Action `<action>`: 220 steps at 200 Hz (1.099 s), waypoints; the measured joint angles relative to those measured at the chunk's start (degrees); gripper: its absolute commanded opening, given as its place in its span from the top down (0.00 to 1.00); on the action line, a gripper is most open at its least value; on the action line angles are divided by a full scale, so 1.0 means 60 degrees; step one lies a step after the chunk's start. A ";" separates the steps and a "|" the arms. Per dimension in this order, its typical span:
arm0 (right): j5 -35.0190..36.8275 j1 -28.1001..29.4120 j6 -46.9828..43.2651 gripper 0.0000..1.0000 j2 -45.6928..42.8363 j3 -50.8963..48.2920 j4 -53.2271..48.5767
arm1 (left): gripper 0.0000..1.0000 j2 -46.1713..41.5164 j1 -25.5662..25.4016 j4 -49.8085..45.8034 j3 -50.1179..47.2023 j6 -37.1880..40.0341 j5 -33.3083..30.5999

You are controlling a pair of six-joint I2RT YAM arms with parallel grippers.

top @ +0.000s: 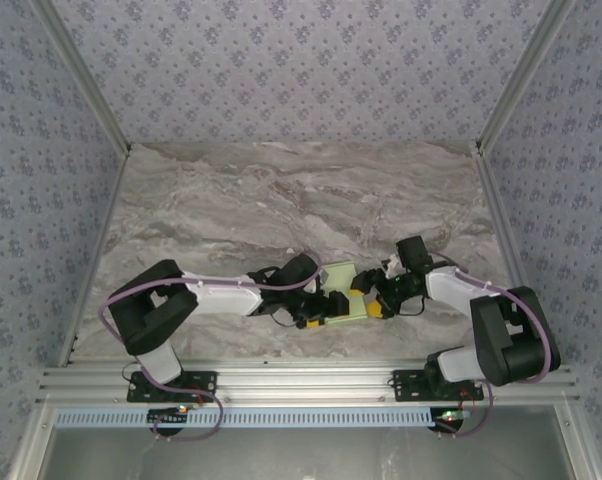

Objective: Fold the paper box

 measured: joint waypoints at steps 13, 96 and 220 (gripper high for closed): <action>0.0142 0.0084 0.0157 0.31 0.0000 0.0000 0.0182 | 0.14 0.0022 0.0029 0.0062 0.0015 -0.0095 0.0055; 0.0164 -0.0295 -0.0219 0.31 0.0018 0.0455 -0.0226 | 0.11 -0.1566 0.1461 0.0080 -0.1067 0.0270 0.0087; 0.0834 0.1938 -0.3253 0.34 0.4000 0.5224 -0.0193 | 0.04 -0.5818 0.6827 -0.3679 -0.1953 0.2142 -0.0189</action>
